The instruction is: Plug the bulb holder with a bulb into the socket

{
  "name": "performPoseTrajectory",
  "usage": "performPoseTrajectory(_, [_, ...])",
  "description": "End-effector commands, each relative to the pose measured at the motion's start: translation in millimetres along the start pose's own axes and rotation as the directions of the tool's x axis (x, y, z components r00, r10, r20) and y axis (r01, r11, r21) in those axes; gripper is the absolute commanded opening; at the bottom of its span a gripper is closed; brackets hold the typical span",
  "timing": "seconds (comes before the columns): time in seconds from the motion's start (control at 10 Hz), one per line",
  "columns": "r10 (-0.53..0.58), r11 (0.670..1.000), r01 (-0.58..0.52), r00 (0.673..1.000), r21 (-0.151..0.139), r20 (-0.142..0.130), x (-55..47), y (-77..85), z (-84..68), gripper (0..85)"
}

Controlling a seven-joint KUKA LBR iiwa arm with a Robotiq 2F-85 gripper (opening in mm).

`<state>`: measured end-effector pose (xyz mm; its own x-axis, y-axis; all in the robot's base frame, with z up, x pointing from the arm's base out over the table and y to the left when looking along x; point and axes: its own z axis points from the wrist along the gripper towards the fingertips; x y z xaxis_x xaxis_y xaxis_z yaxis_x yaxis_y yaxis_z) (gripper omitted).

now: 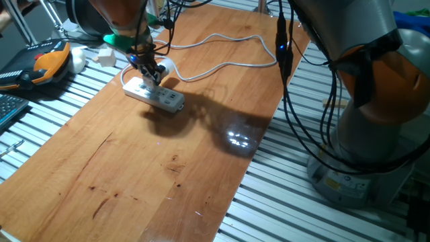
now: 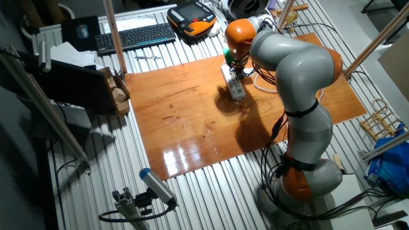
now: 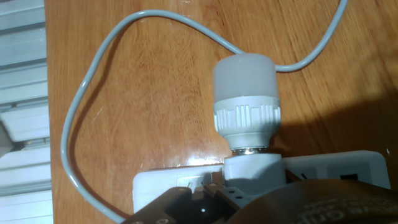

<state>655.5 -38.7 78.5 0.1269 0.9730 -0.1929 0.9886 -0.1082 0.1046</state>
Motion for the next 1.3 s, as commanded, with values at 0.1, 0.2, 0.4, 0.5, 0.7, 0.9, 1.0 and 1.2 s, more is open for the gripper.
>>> performPoseTrajectory(0.1, [-0.002,1.000,0.002,1.000,0.015,0.003,0.4,0.4,0.2,34.0])
performPoseTrajectory(0.2, [0.002,1.000,-0.002,1.000,0.018,0.005,0.5,0.4,0.0,34.0])
performPoseTrajectory(0.4, [0.010,1.000,-0.010,1.000,0.028,0.011,0.5,0.5,-0.2,51.0])
performPoseTrajectory(0.5, [0.011,1.000,-0.012,1.000,0.028,0.011,0.6,0.5,-0.3,51.0])
performPoseTrajectory(0.7, [0.008,1.000,-0.009,1.000,0.029,0.008,0.7,0.8,-0.4,51.0])
performPoseTrajectory(0.9, [0.009,1.000,-0.010,1.000,0.028,0.014,0.8,3.8,-4.8,51.0])
performPoseTrajectory(1.0, [0.009,1.000,-0.010,1.000,0.027,0.020,0.8,4.7,-6.7,51.0])
performPoseTrajectory(1.2, [0.006,1.000,-0.007,0.999,0.016,0.034,-0.1,7.4,-12.6,51.0])
